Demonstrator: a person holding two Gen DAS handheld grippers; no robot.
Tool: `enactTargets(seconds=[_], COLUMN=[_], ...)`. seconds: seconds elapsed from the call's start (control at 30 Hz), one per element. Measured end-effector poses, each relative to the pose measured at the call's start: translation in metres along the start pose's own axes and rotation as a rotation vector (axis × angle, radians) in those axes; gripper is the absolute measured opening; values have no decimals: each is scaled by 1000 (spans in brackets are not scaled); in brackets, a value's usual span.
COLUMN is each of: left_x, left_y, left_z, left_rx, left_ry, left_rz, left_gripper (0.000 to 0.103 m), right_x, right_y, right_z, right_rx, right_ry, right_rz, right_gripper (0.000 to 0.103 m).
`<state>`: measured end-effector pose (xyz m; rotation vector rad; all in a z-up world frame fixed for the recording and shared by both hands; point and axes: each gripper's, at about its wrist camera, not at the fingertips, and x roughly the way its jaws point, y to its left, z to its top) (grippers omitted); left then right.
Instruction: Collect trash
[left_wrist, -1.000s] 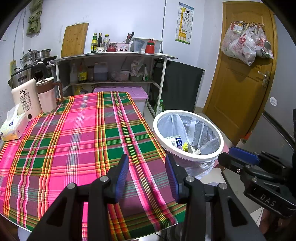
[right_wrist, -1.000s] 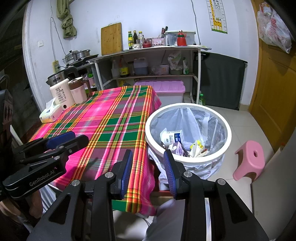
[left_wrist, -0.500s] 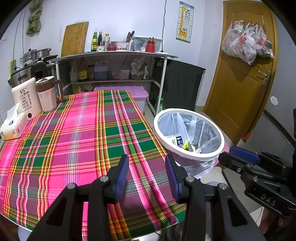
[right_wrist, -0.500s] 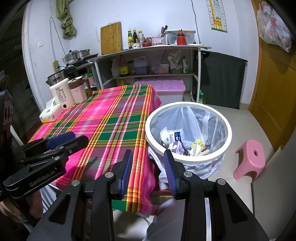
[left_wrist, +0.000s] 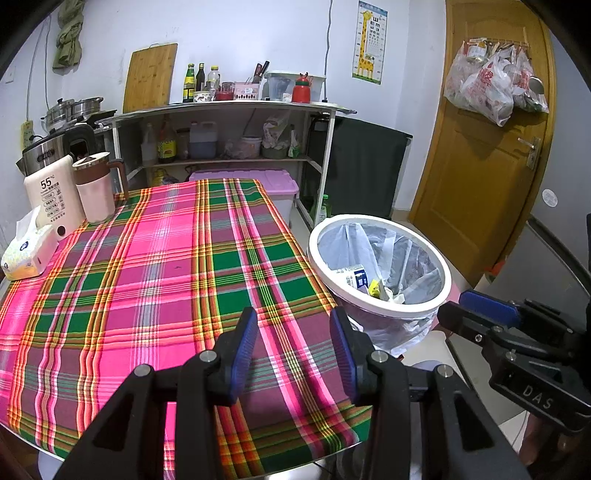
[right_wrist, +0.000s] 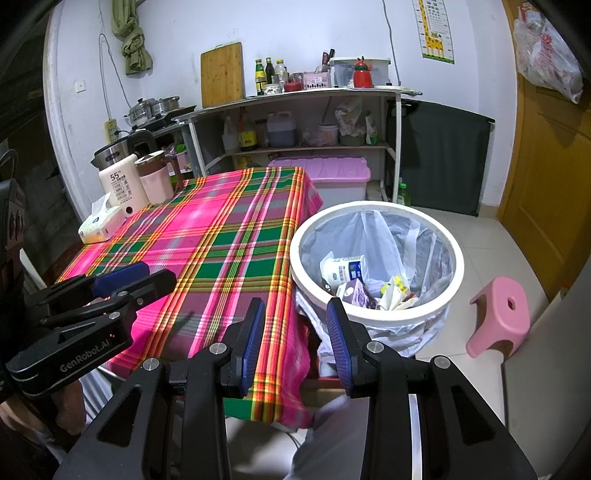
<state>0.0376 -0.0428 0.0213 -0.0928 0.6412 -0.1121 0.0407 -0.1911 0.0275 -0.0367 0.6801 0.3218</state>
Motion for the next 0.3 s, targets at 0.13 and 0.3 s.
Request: enactTargets(seconds=[0.13,0.3], left_x=[1,0], left_y=[-1,1], left_z=[1,0], left_rx=[-3,0], left_ry=[0,2], left_rz=[0,0], left_gripper=[42,42], right_x=[0,0], right_y=[0,0], right_z=[0,0], right_rx=[0,1], right_ry=[1,0], right_rz=[-1,0], right_gripper=[36,36])
